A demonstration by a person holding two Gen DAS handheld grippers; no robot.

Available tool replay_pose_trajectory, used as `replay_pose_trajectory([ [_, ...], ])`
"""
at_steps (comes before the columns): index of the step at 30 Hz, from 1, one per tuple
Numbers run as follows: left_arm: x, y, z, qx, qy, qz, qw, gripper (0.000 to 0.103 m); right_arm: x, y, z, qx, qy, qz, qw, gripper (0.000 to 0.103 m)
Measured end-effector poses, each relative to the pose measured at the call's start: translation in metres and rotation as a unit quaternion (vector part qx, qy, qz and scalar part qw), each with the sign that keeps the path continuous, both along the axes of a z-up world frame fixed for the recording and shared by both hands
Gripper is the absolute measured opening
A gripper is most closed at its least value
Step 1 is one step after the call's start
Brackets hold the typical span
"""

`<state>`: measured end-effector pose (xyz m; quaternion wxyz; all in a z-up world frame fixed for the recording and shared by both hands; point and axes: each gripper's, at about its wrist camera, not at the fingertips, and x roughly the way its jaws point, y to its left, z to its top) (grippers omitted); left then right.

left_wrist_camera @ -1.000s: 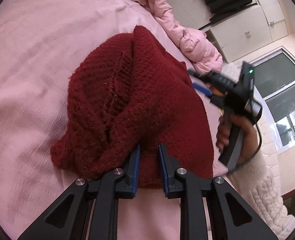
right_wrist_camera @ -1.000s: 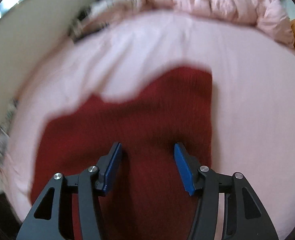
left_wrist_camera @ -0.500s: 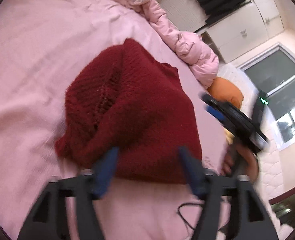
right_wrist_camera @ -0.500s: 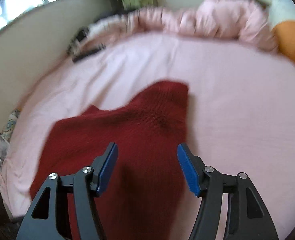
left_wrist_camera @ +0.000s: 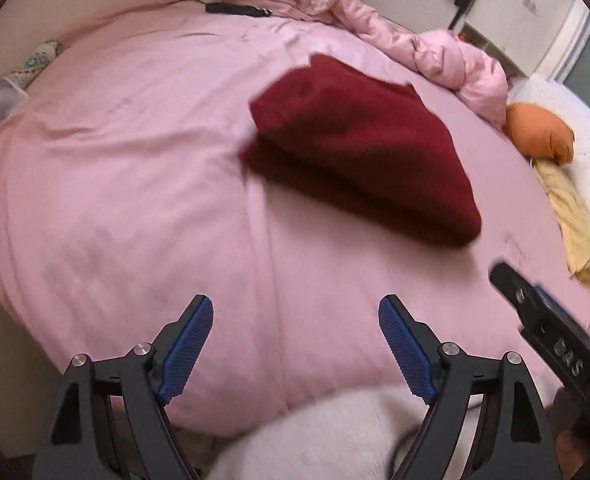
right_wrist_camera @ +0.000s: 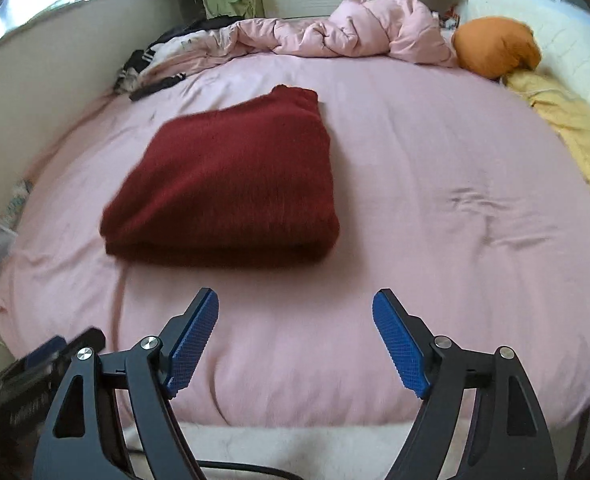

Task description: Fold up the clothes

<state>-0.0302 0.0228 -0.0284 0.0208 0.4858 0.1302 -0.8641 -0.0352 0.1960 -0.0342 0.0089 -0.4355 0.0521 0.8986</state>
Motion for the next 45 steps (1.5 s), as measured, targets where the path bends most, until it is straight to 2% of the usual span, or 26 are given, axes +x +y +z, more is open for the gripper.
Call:
replay_pose_trajectory([
  [4,0.008,0.021,0.013,-0.072,0.035,-0.014,0.9967,0.085,0.007,-0.008,-0.002,0.021,0.014,0.010,1.000,0.080],
  [8,0.010,0.030,0.012,-0.101,0.031,-0.035,0.9938,0.085,0.006,-0.010,-0.002,0.023,0.020,0.016,0.999,0.080],
  [24,0.009,0.041,0.012,-0.138,0.024,-0.037,0.9894,0.085,0.007,0.000,-0.001,-0.010,0.025,0.020,0.999,0.080],
  [37,0.009,0.046,0.011,-0.148,0.022,-0.045,0.9877,0.085,0.009,0.003,0.000,-0.022,0.025,0.023,0.999,0.080],
  [45,0.010,0.041,0.010,-0.132,0.017,-0.044,0.9901,0.085,0.008,0.005,0.001,-0.032,0.027,0.027,0.999,0.080],
])
